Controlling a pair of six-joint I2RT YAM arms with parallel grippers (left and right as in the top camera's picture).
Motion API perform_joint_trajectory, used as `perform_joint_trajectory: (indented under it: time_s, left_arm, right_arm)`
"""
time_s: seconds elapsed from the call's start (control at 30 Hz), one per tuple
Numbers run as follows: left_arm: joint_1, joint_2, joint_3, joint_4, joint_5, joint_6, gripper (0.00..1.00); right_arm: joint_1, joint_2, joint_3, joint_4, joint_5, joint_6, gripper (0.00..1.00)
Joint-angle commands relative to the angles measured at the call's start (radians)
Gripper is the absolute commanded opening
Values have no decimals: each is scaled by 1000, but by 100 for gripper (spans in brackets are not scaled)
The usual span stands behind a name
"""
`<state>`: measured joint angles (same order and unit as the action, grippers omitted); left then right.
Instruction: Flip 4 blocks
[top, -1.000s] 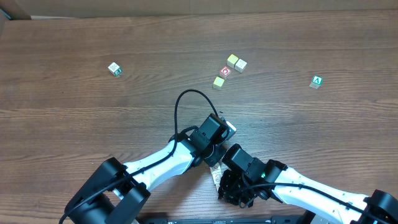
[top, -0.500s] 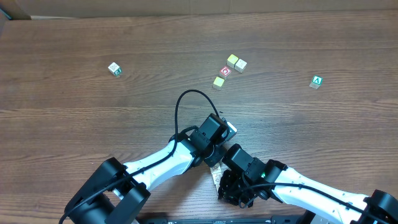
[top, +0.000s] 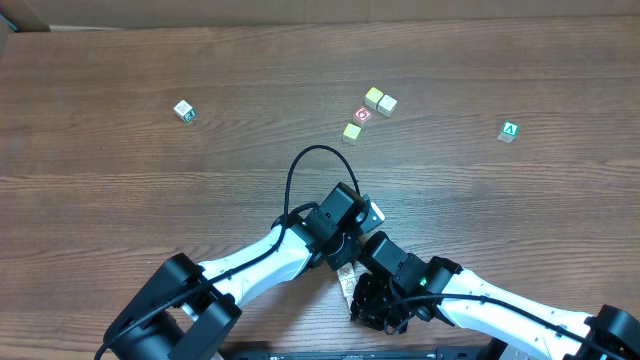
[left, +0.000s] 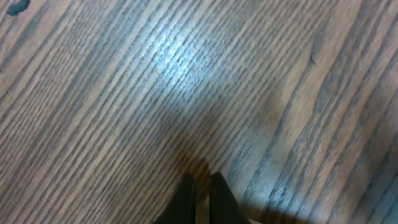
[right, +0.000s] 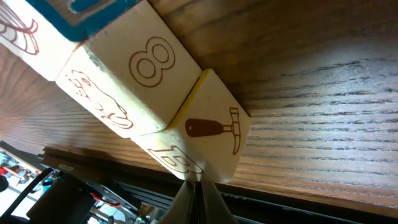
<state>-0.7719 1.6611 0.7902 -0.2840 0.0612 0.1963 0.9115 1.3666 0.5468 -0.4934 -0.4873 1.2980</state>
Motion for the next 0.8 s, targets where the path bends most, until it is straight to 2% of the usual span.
perform_joint_trajectory:
  time_s: [0.0,0.77]
  left_arm:
    - [-8,19,-20,-33,68,63,4]
    - [-8,19,-20,-2,71,58,4]
  right_arm:
    - [-2,5,16,14,40,3,4]
    - [-2,5,16,14,40,3,4]
